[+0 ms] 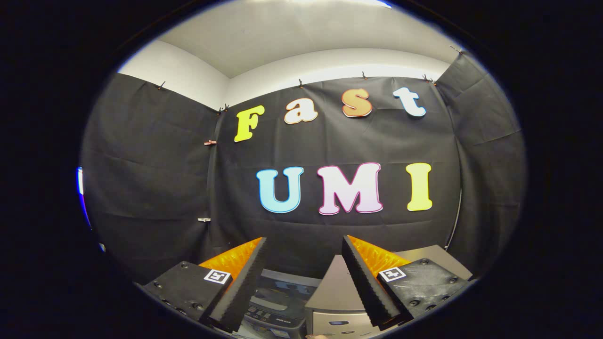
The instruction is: Put the clothes into the washing machine and then close the washing machine lid.
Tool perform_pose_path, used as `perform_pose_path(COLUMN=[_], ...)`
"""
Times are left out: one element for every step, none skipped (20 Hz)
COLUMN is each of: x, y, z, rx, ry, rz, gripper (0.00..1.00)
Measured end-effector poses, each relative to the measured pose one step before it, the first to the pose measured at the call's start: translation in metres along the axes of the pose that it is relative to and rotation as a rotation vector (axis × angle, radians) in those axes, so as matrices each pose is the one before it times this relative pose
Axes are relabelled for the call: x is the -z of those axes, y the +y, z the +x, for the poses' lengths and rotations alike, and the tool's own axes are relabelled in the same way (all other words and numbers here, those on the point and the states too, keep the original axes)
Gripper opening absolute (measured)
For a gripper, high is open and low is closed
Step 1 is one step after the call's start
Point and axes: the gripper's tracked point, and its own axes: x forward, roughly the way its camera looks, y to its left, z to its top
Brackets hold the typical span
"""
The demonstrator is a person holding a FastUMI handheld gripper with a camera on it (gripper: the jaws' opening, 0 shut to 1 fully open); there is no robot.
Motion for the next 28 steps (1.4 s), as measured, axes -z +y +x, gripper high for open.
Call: perform_pose_path(x=[-0.00051,0.00179,0.00134,0.00147,0.00012,-0.00171,-0.00277,-0.0019,-0.00088,-0.00046,-0.00036,-0.00094,-0.00209,-0.00243,-0.00049,-0.00095,0.00071,0.00175,0.00123,0.00245,0.00145,0.00258,0.00146,0.0022,0.00266,0.0025,0.00164,0.00095], y=[-0.00523,-0.00642,-0.00688,-0.00607,-0.00668,-0.00635,-0.00623,-0.00416,-0.00297,-0.00374,-0.00373,-0.00249,-0.00143,-0.00132,-0.00145,-0.00043,-0.00046,-0.00033,-0.00039,0.00072,0.00012,-0.00158,-0.00015,0.00075,0.001,0.00012,0.00006,0.00061], z=[-0.00721,-0.00607,-0.00643,-0.00564,-0.00513,-0.00513,-0.00443,-0.00425,-0.0034,-0.00337,-0.00297,-0.00301,-0.00243,-0.00187,-0.00124,-0.00034,-0.00053,0.00064,0.00009,0.00089,0.00234,0.00265,0.00208,0.00246,0.00138,0.00204,0.00155,0.00178], rx=[0.00148,0.00868,0.0094,0.00836,0.01027,0.01005,0.01025,0.00509,0.00331,0.00408,0.00188,0.00251,-0.00078,-0.00108,-0.00102,-0.00382,-0.00081,-0.00385,-0.00448,-0.00768,-0.00343,0.00117,-0.0006,-0.00383,-0.00328,-0.00292,-0.00495,-0.00503], ry=[-0.00295,0.0004,0.00456,0.00259,-0.00199,-0.00524,-0.00991,-0.00893,-0.00638,-0.00465,-0.00311,-0.00518,-0.00629,-0.00785,-0.00543,-0.00401,0.00061,0.00298,0.004,0.00509,0.0047,0.00495,0.00347,0.00299,0.00534,0.0061,0.00326,0.00194], rz=[-0.00422,-0.00851,-0.00912,-0.00855,-0.00697,-0.00428,-0.00267,-0.00248,-0.00512,-0.00646,-0.00754,-0.00471,-0.00202,0.0035,0.00535,0.00521,0.00287,0.00075,0.00161,-0.00039,-0.00496,-0.00633,-0.00299,0.00292,0.00223,0.00052,-0.00068,0.00004], gripper=[0.98,0.98,0.98,0.99,0.99,0.99,0.99,0.99,0.98,0.98,0.98,0.98,0.98,0.98,0.98,0.98,0.98,0.98,0.98,0.98,0.98,0.98,0.98,0.98,0.98,0.98,0.98,0.98])
